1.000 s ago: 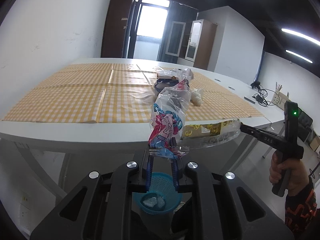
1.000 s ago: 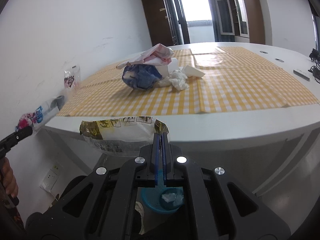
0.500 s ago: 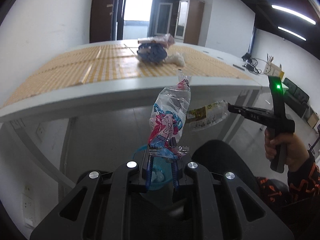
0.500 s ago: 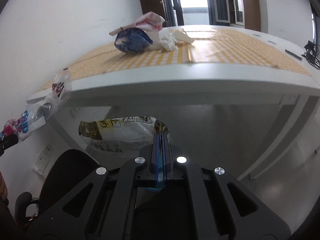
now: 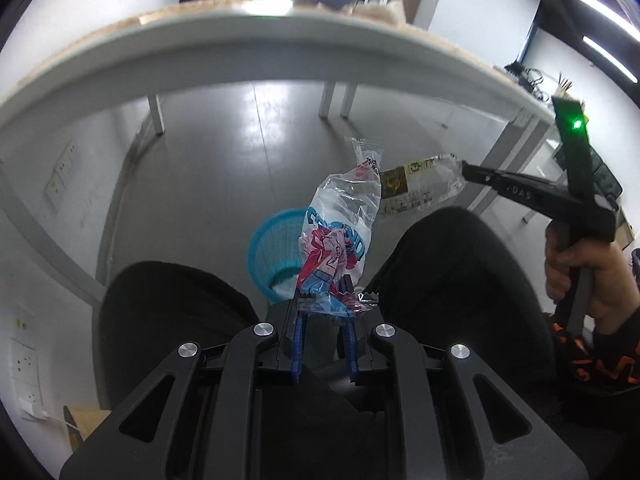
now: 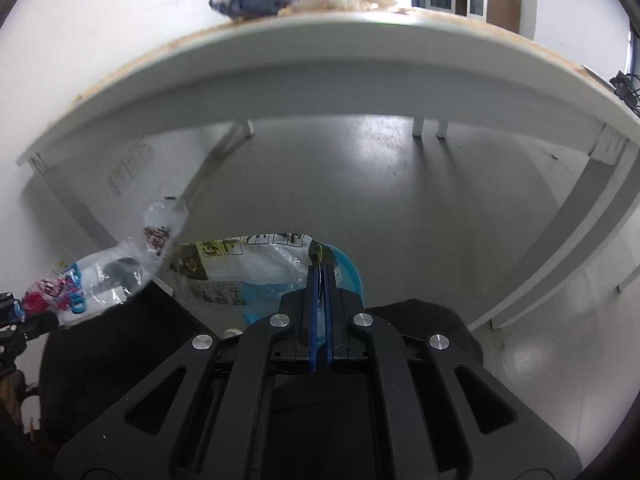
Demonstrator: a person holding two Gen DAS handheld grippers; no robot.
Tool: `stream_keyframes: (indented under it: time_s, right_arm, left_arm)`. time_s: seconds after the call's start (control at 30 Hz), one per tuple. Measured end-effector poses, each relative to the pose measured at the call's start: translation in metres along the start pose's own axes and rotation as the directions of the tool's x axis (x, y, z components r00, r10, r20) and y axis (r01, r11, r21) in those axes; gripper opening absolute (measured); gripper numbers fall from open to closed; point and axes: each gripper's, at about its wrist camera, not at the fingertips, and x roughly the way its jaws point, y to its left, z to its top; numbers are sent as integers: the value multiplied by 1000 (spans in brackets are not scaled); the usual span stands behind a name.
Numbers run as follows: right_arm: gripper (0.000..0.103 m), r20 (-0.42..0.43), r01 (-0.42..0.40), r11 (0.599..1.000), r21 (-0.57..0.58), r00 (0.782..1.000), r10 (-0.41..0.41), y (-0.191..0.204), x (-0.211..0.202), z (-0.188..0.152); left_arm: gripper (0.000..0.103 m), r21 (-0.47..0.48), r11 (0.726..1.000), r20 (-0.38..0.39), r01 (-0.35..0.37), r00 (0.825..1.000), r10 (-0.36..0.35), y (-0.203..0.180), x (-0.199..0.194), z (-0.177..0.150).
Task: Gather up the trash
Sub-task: 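Lift the bottle and package off the table and lower them over the blue basket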
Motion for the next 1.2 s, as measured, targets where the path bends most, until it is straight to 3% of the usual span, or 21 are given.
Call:
stream_keyframes:
  time_s: [0.17,0.43,0.87,1.2]
  right_arm:
    - [2,-62,70,997,-30,996,-71,5,35,-3]
    - [2,-132,114,993,-40,984,-118,13,94,5]
    - [2,-321,127,992,23,940,-113,7,188,14]
    - [2,-391,173,985,5,907,-157,6,264,24]
  left_arm:
    - [15,-31,999,-97,-30,995,27,16,49,4]
    - [15,-74,996,-217,-54,976,37,32,119,14]
    - [15,-222,973,-325,-63,945,-13,51,177,24]
    - [15,-294,951,-403,-93,914,-35,67,225,30]
